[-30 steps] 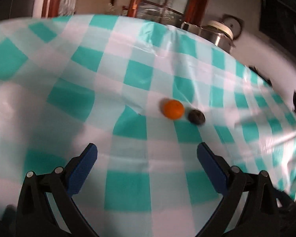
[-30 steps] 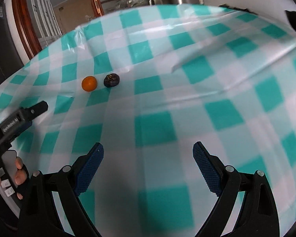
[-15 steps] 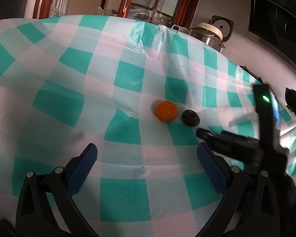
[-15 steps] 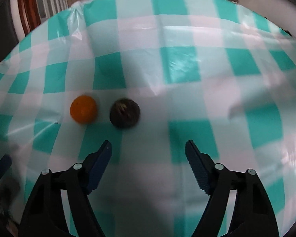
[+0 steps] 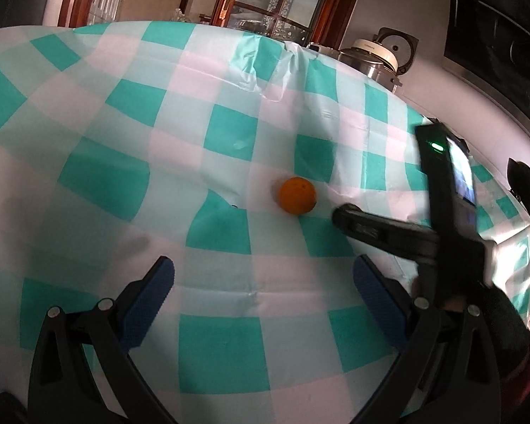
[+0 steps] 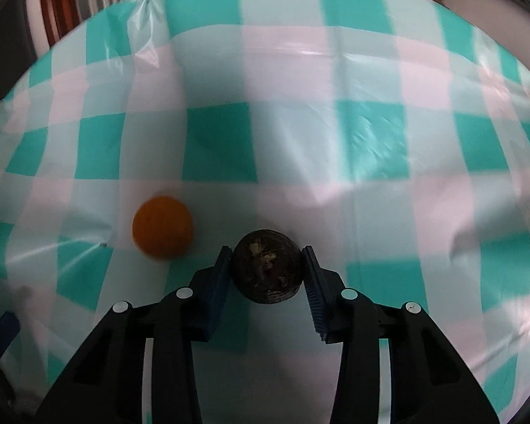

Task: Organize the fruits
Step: 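Grasp the dark dried fig with the right tool while the left tool grasps the tangerine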

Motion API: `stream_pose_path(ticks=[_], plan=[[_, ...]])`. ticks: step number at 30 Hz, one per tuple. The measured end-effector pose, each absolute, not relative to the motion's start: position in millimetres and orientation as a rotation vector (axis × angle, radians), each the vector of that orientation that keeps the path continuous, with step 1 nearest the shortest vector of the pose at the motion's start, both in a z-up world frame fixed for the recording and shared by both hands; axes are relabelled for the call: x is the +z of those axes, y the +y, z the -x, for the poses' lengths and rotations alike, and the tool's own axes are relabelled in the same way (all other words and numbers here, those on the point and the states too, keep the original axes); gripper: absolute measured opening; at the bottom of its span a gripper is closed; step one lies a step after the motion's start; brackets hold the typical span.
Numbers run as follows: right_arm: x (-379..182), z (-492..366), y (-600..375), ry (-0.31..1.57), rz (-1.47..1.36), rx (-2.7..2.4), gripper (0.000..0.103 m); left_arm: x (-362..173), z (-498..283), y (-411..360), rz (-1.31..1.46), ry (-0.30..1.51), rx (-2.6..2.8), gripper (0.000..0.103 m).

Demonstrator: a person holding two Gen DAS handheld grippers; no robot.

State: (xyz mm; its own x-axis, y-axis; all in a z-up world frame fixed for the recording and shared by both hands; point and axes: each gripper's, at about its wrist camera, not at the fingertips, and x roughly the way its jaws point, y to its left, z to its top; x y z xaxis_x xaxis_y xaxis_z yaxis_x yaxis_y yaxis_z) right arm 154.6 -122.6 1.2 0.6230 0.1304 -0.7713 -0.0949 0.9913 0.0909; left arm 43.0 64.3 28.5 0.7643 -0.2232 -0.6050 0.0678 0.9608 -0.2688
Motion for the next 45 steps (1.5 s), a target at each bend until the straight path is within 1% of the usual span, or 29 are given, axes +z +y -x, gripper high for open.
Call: stream_pose_path(ticks=[6, 11, 14, 19, 23, 25, 26, 27, 29, 30, 33, 37, 40, 45], plan=[[11, -102, -189, 0.763, -0.332, 0.110, 0.040, 28, -47, 53, 0.190, 0.699, -0.196, 0.101], [9, -88, -223, 0.695, -0.501, 0.056, 0.040, 29, -68, 36, 0.169, 0.700, -0.221, 0.101], [10, -81, -227, 0.657, -0.519, 0.029, 0.040, 28, -98, 21, 0.145, 0.711, -0.189, 0.101], [10, -93, -222, 0.665, -0.524, 0.046, 0.040, 23, -149, -7, 0.043, 0.765, -0.110, 0.101], [8, -98, -217, 0.673, -0.526, 0.053, 0.040, 15, -178, -14, -0.003, 0.823, -0.053, 0.101], [8, -98, -217, 0.674, -0.525, 0.057, 0.040, 12, -184, -16, -0.019, 0.842, -0.050, 0.090], [7, -98, -217, 0.676, -0.525, 0.060, 0.040, 9, -188, -18, -0.030, 0.858, -0.050, 0.077], [7, -98, -216, 0.677, -0.525, 0.062, 0.040, 7, -190, -19, -0.035, 0.873, -0.054, 0.060], [7, -98, -217, 0.677, -0.526, 0.063, 0.040, 4, -192, -19, -0.036, 0.888, -0.058, 0.050], [7, -98, -217, 0.677, -0.526, 0.062, 0.040, 4, -192, -18, -0.030, 0.885, -0.072, 0.043], [6, -99, -216, 0.680, -0.528, 0.065, 0.040, 5, -187, -18, -0.049, 0.875, -0.074, 0.042], [4, -99, -218, 0.685, -0.540, 0.076, 0.040, 16, -161, -10, -0.072, 0.799, -0.027, 0.042], [3, -99, -220, 0.683, -0.547, 0.084, 0.040, 28, -127, 7, 0.028, 0.775, -0.055, 0.042], [2, -100, -219, 0.684, -0.546, 0.088, 0.040, 24, -58, 20, 0.051, 0.769, -0.065, 0.042]])
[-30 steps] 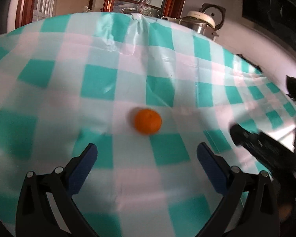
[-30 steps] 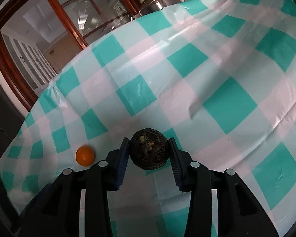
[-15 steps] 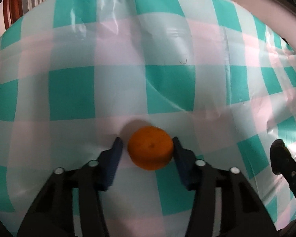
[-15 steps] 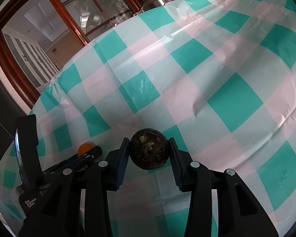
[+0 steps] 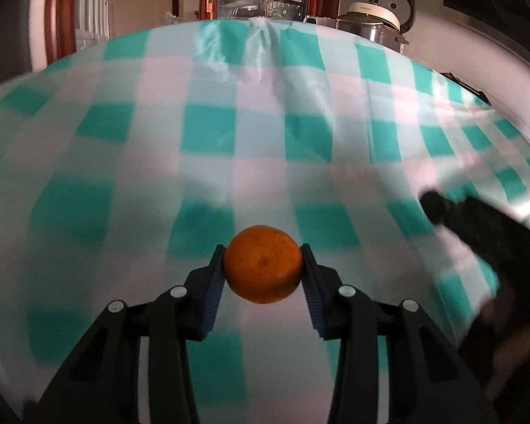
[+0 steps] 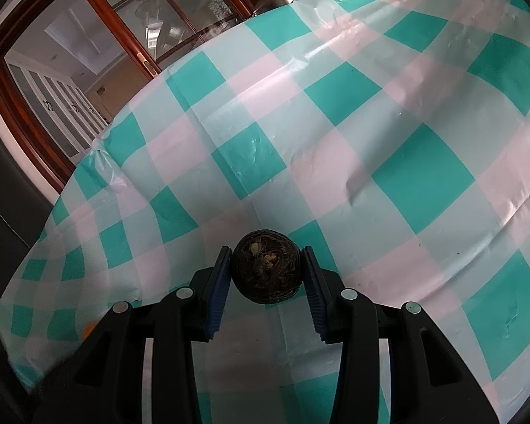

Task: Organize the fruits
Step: 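Carry the fig and tangerine into the white bin and open both tools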

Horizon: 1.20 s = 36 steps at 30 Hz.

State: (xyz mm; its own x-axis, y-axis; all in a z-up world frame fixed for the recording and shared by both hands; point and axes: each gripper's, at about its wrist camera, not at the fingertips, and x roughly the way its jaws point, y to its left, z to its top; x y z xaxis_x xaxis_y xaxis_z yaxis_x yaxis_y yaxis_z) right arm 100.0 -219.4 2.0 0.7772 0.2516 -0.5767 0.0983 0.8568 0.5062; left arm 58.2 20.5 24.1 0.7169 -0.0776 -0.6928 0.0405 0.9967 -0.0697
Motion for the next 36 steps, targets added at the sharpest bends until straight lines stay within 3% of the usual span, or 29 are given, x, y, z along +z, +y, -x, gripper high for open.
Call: stream_pose_path(ticks=[6, 30, 36], plan=[[2, -99, -219, 0.683, -0.543, 0.093, 0.040, 12, -5, 42, 0.160, 0.809, -0.122, 0.042], [2, -102, -217, 0.697, -0.547, 0.077, 0.040, 8, -18, 50, 0.233, 0.838, -0.141, 0.042], [4, -62, -222, 0.731, -0.554, 0.041, 0.040, 18, 6, 41, 0.158, 0.775, -0.117, 0.042]])
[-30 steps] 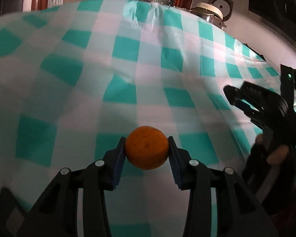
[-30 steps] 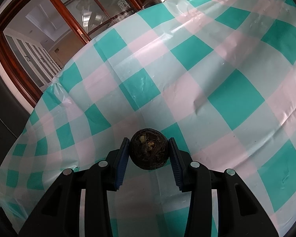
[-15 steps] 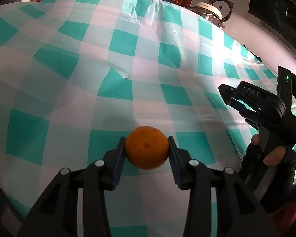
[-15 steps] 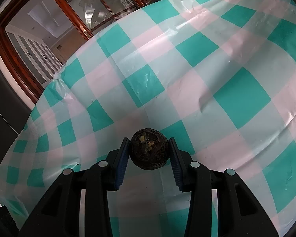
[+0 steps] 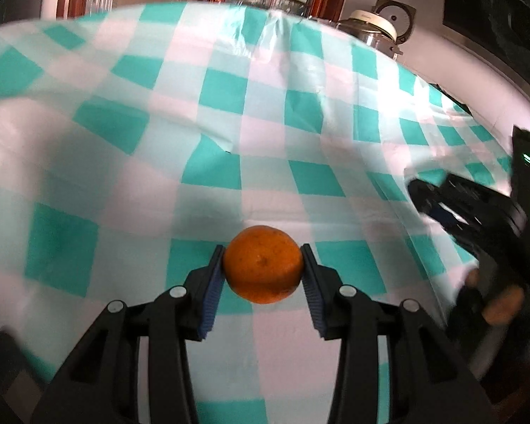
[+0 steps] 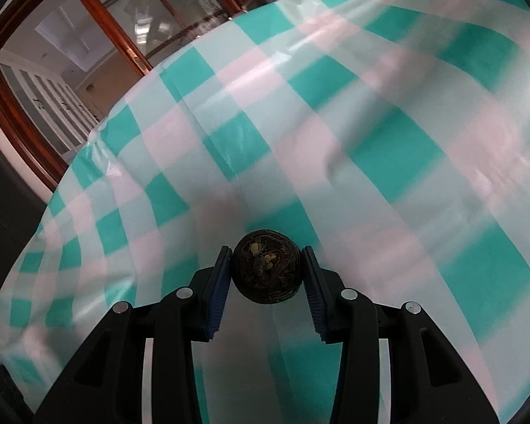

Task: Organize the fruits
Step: 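Carry the fig and tangerine into the white bin and open both tools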

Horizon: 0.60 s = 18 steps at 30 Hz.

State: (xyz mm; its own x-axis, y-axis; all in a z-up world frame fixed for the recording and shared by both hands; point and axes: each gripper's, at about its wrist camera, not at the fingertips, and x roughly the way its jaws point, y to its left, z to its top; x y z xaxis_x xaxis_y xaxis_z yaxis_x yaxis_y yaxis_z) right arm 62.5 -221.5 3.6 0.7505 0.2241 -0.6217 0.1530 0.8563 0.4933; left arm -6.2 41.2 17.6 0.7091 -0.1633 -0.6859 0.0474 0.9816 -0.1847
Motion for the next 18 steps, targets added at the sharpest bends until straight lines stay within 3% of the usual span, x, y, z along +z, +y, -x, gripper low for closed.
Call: stream_pose_path(ticks=[7, 18], plan=[[10, 70, -243, 0.702, -0.570, 0.058, 0.040, 23, 69, 29, 0.128, 0.755, -0.174, 0.042], [36, 204, -277, 0.623, -0.500, 0.089, 0.040, 30, 151, -23, 0.041, 0.737, -0.271, 0.043]])
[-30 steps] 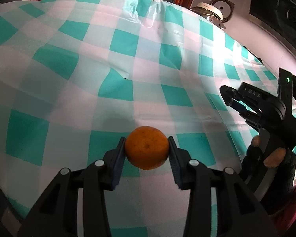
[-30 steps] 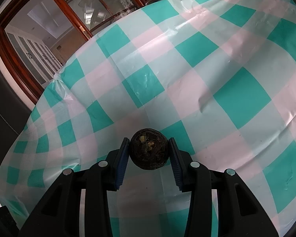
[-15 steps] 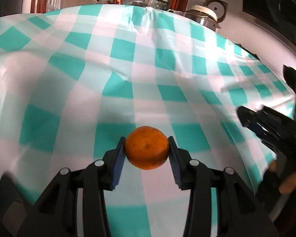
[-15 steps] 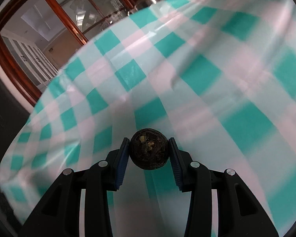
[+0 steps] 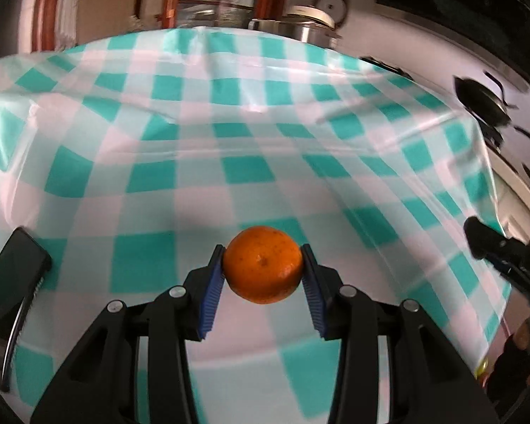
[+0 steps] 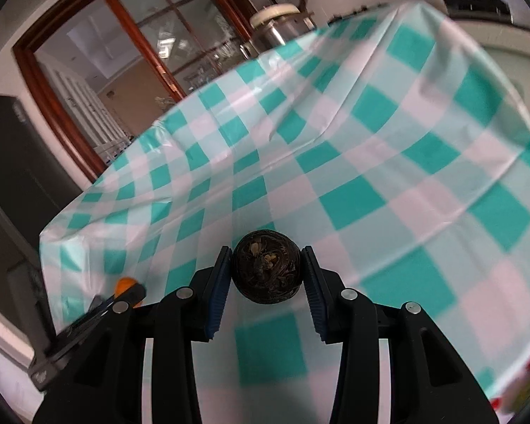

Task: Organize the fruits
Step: 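Carry the fig and tangerine into the white bin and open both tools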

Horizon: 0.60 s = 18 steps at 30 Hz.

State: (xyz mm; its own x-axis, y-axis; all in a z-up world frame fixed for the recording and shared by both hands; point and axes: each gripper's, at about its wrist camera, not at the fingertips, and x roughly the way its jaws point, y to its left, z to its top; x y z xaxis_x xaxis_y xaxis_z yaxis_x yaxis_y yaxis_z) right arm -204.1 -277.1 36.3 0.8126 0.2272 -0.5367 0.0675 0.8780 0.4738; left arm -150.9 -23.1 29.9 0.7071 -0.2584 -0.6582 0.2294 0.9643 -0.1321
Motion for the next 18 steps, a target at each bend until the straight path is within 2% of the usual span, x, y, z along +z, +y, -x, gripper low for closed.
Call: stream_pose_path(ticks=[18], plan=[[21, 330, -385, 0.572, -0.480, -0.087, 0.040, 41, 233, -148, -0.265, 0.682, -0.501, 0.043]])
